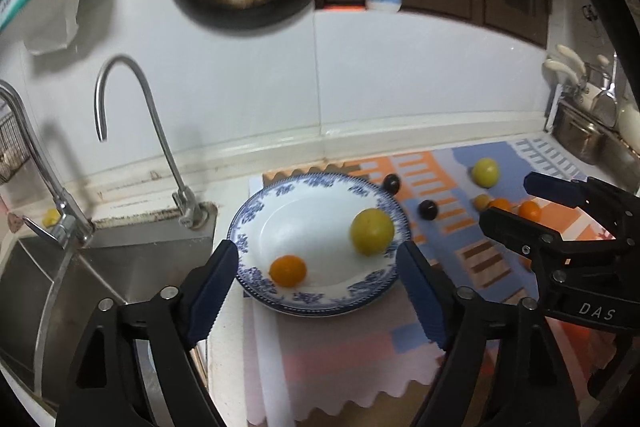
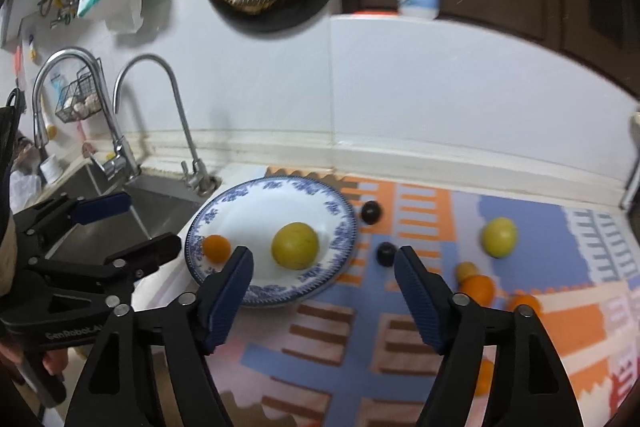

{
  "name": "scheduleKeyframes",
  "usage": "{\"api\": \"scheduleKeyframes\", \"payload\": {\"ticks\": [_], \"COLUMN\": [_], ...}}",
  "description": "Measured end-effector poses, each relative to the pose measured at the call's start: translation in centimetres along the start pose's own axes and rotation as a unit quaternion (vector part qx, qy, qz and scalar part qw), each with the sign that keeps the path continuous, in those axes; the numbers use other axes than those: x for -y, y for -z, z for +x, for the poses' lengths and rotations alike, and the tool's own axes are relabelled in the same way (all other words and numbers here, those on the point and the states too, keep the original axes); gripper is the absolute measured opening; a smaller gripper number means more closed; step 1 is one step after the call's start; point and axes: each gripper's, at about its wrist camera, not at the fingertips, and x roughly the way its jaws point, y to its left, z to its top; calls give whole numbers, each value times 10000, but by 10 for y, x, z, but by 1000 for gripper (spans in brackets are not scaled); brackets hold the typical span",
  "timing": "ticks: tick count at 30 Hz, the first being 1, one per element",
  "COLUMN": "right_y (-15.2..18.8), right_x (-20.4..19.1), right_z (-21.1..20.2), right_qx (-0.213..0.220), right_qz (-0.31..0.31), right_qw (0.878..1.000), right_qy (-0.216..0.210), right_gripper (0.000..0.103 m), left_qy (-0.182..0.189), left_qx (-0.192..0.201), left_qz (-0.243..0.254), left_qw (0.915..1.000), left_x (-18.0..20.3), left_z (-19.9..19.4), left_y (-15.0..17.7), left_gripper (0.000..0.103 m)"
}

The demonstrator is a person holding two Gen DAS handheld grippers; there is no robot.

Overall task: Organize fruits
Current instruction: 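Move both grippers back over the remaining fruits on the mat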

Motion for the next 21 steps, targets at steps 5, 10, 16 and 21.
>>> {"api": "scheduleKeyframes", "payload": {"ticks": [5, 10, 16, 21], "right_y": [8, 22, 39, 50], "right_x": [11, 20, 34, 53], "right_z": [-33, -63, -89, -103], "right_qx": [109, 243, 296, 265], "right_qz": [135, 312, 446, 520], "right_qw": [9996, 9979, 9948, 9925], "right_qy": [228, 505, 869, 1070], "right_gripper": [76, 79, 79, 79], "left_qy": [276, 505, 760, 951], "left_qx": [63, 179, 334, 402], "left_qz": [21, 123, 290, 419], "left_qw": [9996, 9985, 9961, 9938], "left_x": [20, 37, 62, 87], "left_z": [-20, -33, -43, -41], "left_y": [4, 8, 12, 14], "left_gripper": [86, 89, 90, 90]}}
